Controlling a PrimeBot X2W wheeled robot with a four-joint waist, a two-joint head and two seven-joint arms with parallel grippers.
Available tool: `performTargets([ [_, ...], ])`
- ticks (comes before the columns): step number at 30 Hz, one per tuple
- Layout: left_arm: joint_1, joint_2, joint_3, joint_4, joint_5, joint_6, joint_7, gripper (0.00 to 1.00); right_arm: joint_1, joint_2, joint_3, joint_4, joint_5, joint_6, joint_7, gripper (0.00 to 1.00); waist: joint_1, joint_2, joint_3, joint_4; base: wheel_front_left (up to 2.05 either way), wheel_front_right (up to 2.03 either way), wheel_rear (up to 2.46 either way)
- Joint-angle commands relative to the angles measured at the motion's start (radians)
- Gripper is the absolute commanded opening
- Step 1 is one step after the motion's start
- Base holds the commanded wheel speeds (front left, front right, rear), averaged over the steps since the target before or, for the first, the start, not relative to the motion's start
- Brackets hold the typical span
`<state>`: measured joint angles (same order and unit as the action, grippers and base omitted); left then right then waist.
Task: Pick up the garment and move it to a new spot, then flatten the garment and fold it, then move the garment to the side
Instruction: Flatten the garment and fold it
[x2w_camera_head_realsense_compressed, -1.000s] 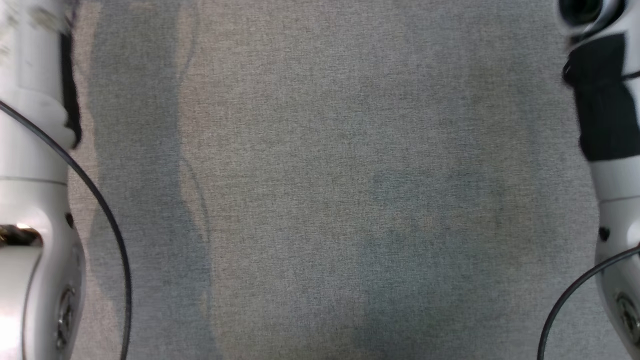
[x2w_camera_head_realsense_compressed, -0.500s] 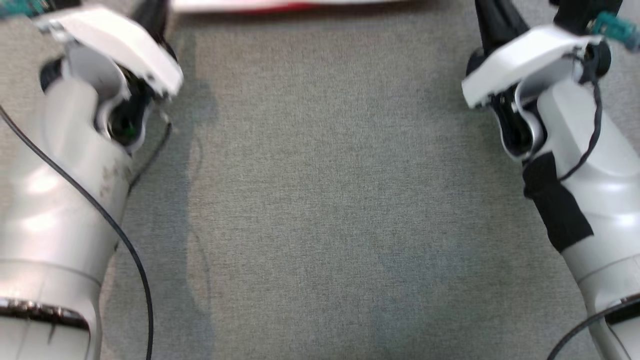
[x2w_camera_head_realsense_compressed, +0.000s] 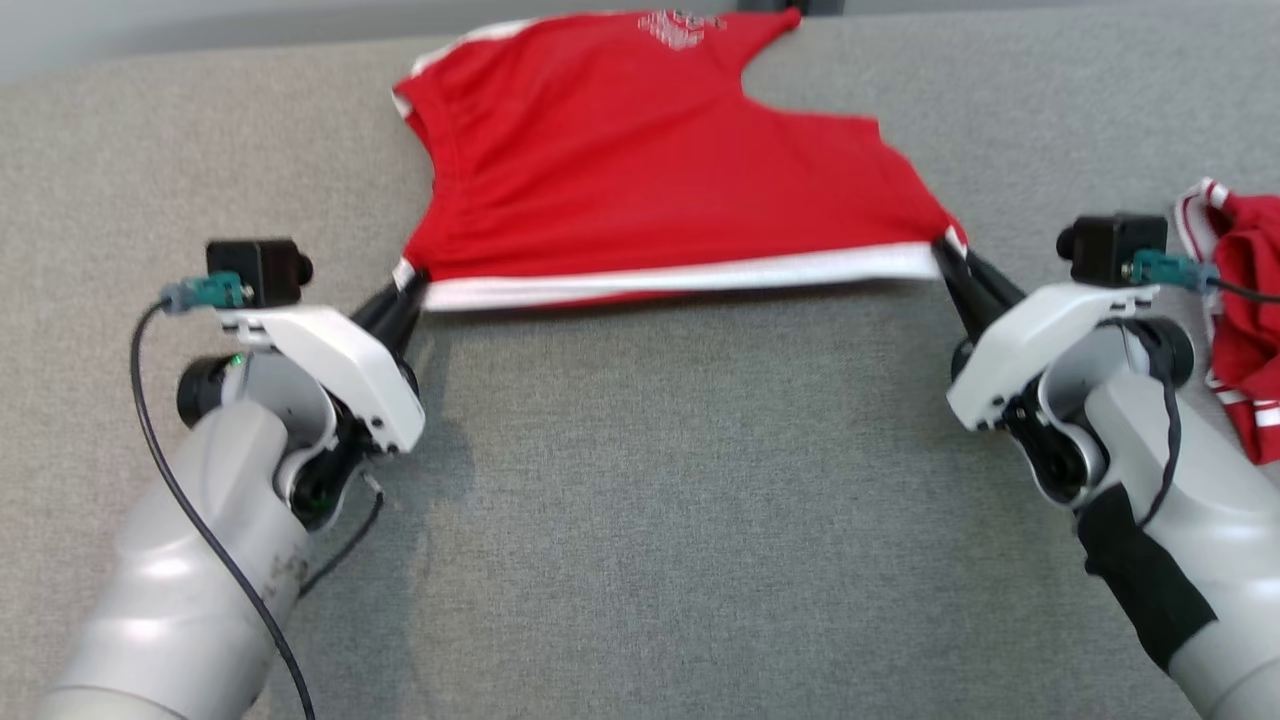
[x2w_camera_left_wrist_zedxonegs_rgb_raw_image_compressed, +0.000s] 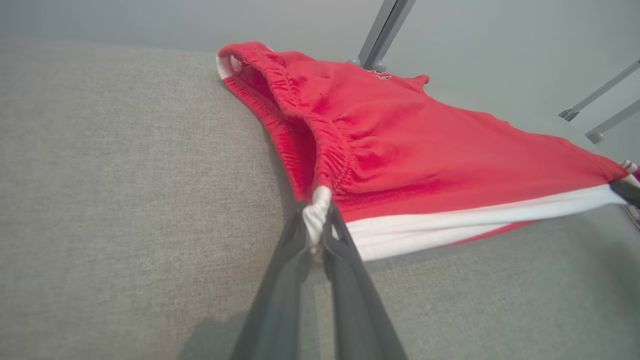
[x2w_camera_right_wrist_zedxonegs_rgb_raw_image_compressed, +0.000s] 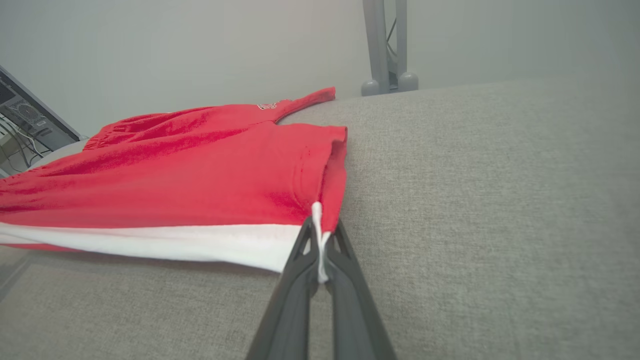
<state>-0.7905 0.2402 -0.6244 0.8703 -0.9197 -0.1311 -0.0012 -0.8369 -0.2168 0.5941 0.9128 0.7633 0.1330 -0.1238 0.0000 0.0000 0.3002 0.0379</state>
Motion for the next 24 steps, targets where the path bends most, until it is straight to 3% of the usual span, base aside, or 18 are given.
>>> performTargets([
  [1,0.015,0.018,-0.001,0.006,-0.007,0.001,-0.008,0.00,0.023,-0.028,0.002,0.001,0.014,-0.005,0.006,0.00,0.0000,0.0000,-0.037,-0.005,0.00,0.00,0.00],
  [9,0.130,0.015,-0.047,-0.008,-0.055,0.002,-0.049,0.00,0.135,-0.094,0.082,-0.064,0.129,-0.005,0.101,0.00,0.0000,0.0000,-0.129,-0.009,0.00,0.00,0.00],
  [24,0.415,0.046,-0.118,-0.221,-0.185,0.002,-0.045,0.00,0.324,-0.310,0.156,-0.325,0.375,-0.005,0.313,0.00,0.0000,0.0000,-0.231,-0.003,0.00,0.00,0.00],
])
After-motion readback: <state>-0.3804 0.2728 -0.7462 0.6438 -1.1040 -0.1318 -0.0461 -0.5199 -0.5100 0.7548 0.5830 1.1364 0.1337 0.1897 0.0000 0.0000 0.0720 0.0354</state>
